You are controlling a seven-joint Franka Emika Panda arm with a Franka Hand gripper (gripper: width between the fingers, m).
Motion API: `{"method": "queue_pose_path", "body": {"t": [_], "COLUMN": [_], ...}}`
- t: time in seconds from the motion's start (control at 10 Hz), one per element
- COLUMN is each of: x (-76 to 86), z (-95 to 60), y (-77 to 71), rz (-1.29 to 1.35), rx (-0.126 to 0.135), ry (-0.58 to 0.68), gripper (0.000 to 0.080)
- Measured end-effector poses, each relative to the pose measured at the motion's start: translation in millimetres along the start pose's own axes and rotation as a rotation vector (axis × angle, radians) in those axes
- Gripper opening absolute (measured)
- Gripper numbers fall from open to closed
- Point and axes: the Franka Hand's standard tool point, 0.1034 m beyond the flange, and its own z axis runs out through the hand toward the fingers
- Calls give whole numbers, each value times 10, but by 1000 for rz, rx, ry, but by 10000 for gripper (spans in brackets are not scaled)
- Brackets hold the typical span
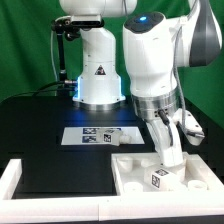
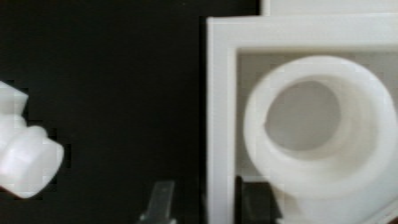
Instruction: Assemble one leg
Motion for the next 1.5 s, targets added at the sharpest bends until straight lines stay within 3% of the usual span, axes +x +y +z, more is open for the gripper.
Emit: {"method": "queue_pose_path", "body": {"t": [0.2,0.3,0.4,0.5,0.6,0.7,1.0,1.2,1.5], "x": [6,-5,-27,-12,8,-9,-1,-39,0], "z": [-4,-92,-204,-308,-383,-406,-382,-368,-360], "y": [-1,1,55,131,202,271,266,345,760], "rz": [0,-5,-10,-20,4,0,0,-44,-233], "rx": [1,13,24,33,63,60,57,48,24], "ry": [0,-8,-16,-26,-29,-30,-28,-25,-14], "gripper": [354,354,537,614,614,643,649,649,649]}}
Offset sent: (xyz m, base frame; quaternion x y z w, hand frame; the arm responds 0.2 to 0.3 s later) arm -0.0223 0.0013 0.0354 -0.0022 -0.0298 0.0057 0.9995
